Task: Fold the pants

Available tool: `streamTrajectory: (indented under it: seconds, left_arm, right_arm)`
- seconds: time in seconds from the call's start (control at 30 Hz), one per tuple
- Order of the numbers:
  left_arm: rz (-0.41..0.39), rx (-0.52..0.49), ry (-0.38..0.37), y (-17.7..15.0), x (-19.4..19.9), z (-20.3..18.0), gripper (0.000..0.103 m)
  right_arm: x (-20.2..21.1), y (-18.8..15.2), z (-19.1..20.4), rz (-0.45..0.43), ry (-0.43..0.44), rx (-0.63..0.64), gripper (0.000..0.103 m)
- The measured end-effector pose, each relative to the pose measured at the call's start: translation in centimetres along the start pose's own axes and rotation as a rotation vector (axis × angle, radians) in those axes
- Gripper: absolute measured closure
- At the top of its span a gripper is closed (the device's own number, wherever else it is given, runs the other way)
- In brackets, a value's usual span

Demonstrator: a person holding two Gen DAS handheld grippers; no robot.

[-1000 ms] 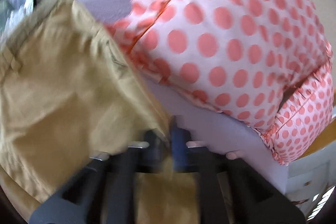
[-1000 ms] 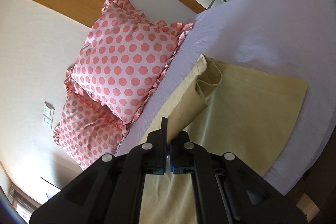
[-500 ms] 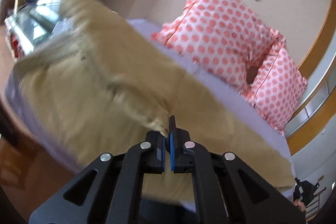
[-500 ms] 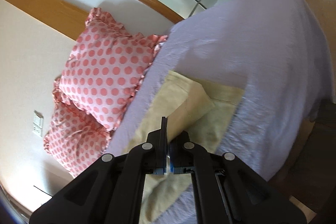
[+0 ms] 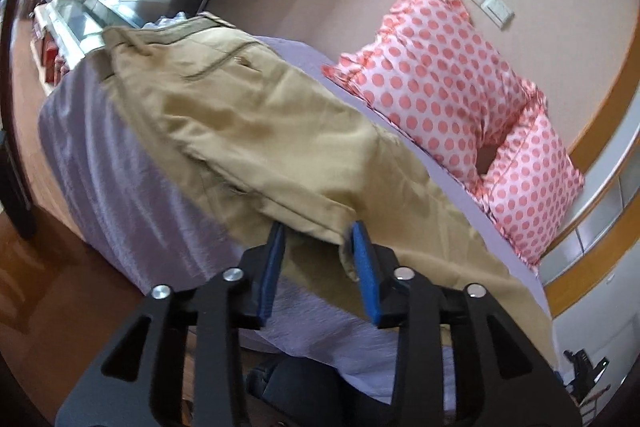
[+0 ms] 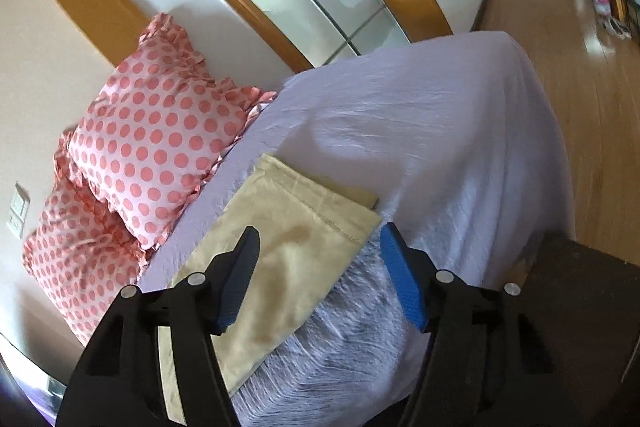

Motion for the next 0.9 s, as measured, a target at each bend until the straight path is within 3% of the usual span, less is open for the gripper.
streamTrajectory:
  seconds: [0.07, 0.13, 0.17, 0.23, 0.4, 0.5, 0.57, 0.63, 0.7, 0.73, 0.8, 0.9]
  left_arm:
    - [-0.023, 0.03, 0.017, 0.0, 0.5, 0.9, 0.059]
    - [-0.028, 0.062, 0.024, 0.0, 0.7, 2.0, 0.058]
    - [-0.026, 0.071, 0.026, 0.1, 0.7, 2.3, 0.057]
    - [-0.015, 0.09, 0.031, 0.2, 0.4, 3.0, 0.057]
    - [-0.021, 0.105, 0.015, 0.3, 0.4, 3.5, 0.05]
    - [-0.042, 0.113, 0.011, 0.5, 0.8, 3.4, 0.042]
    - [-0.059, 0.119, 0.009, 0.6, 1.1, 3.6, 0.035]
    - [-0.072, 0.127, 0.017, 0.5, 1.5, 3.6, 0.027]
    - [-0.076, 0.13, 0.016, 0.6, 1.7, 3.7, 0.019]
    - [-0.077, 0.132, 0.003, 0.6, 1.8, 3.7, 0.018]
    - [-0.069, 0.127, -0.03, 0.8, 1.6, 3.7, 0.015]
    - [-0.054, 0.099, -0.057, 1.2, 1.1, 3.4, 0.013]
  right_arm:
    - [-0.7, -0.6, 0.5, 0.014, 0.024, 0.023, 0.055]
    - [-1.2, -1.4, 0.9, 0.02, 0.051, 0.037, 0.062]
    - [-1.3, -1.6, 1.0, 0.008, 0.058, 0.051, 0.077]
    - [-2.5, -1.9, 0.6, 0.049, 0.111, 0.022, 0.094]
    - [-2.8, -1.1, 3.8, 0.008, 0.171, 0.115, 0.098]
    - [-2.6, -0.6, 10.0, 0.034, 0.332, 0.186, 0.098]
    - [-2.9, -2.7, 15.8, 0.106, 0.483, 0.278, 0.098]
    - [-3.1, -6.9, 21.7, 0.225, 0.639, 0.393, 0.098]
    - [-3.2, -11.9, 26.0, 0.361, 0.742, 0.499, 0.098]
    - [-3.5, -15.9, 28.4, 0.477, 0.783, 0.587, 0.098]
    - [-3.9, -23.3, 31.0, 0.705, 0.784, 0.781, 0.092]
    - [-3.2, -29.1, 31.2, 0.845, 0.74, 0.931, 0.063]
Point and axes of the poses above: each gripper's, at about its wrist camera, not at the fingertips, and x roughly against the way its jaws point, z to its left, y to its top, the point moved 1 cm from there along -x, roughly the way its jaws point, and after that the axes turned 11 degrees about y, right-handed, at the moved point
